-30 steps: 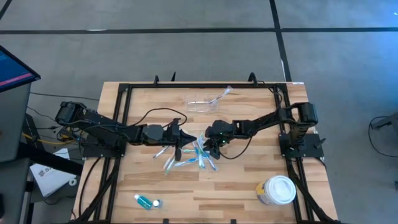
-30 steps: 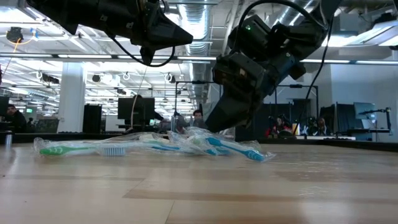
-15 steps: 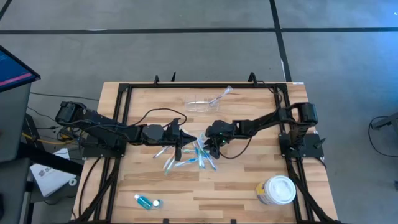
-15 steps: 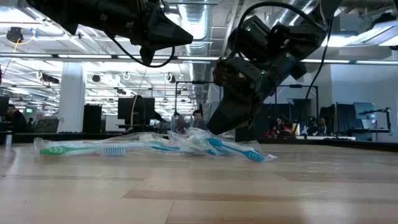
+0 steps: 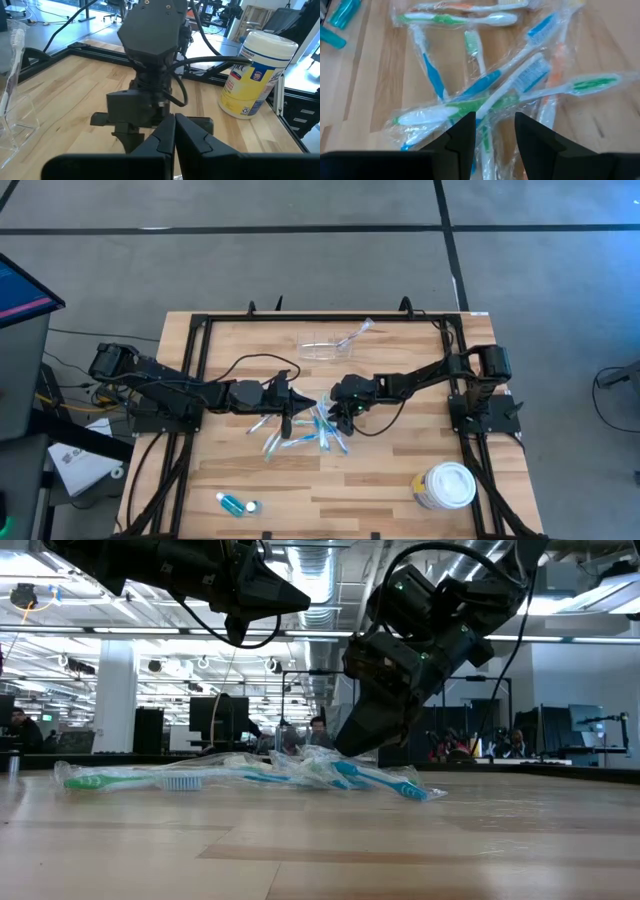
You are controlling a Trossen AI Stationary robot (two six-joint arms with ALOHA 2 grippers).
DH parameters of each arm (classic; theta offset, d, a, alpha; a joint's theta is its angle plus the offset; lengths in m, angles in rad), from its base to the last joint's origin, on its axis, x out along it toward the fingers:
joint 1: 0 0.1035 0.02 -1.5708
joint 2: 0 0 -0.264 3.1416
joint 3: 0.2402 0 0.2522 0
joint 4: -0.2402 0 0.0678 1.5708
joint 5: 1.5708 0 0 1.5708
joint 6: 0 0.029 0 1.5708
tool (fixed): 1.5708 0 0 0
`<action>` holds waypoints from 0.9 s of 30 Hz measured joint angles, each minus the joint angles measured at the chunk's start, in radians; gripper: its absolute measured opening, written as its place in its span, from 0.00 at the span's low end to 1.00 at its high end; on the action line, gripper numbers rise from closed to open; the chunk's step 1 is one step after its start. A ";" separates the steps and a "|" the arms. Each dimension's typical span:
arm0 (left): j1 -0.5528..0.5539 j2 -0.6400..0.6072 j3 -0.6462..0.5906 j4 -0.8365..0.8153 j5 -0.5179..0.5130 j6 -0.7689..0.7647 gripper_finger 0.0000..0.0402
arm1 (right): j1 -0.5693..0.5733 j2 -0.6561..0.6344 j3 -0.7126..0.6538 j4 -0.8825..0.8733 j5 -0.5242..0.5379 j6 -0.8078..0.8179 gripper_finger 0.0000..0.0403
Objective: Pick & Place toothbrushing station
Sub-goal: Put the blue toothbrush into the transparent organizer
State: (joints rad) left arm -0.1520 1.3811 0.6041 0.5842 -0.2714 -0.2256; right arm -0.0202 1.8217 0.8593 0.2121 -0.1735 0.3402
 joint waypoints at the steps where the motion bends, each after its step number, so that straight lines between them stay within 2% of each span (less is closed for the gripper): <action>1: 0.000 0.000 0.000 0.000 0.000 0.000 0.00 | 0.002 0.000 0.000 0.003 0.001 0.001 0.32; 9: 0.000 0.000 0.000 0.000 0.000 0.000 0.00 | 0.013 0.041 -0.001 0.007 -0.007 0.013 0.32; 16: -0.001 0.000 0.000 -0.001 0.000 0.000 0.00 | 0.014 0.089 0.057 0.019 -0.009 0.019 0.30; 20: -0.001 0.000 0.000 -0.001 0.000 0.000 0.00 | 0.014 0.097 0.088 0.008 -0.013 0.017 0.22; 24: -0.001 0.000 0.000 -0.001 0.000 0.000 0.00 | 0.012 0.102 0.094 0.001 -0.054 -0.001 0.04; 27: -0.001 0.000 0.000 -0.001 0.000 0.000 0.00 | 0.012 0.101 0.097 0.003 -0.062 -0.003 0.02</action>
State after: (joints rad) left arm -0.1528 1.3811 0.6041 0.5831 -0.2714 -0.2256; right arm -0.0078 1.9232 0.9559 0.2156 -0.2352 0.3368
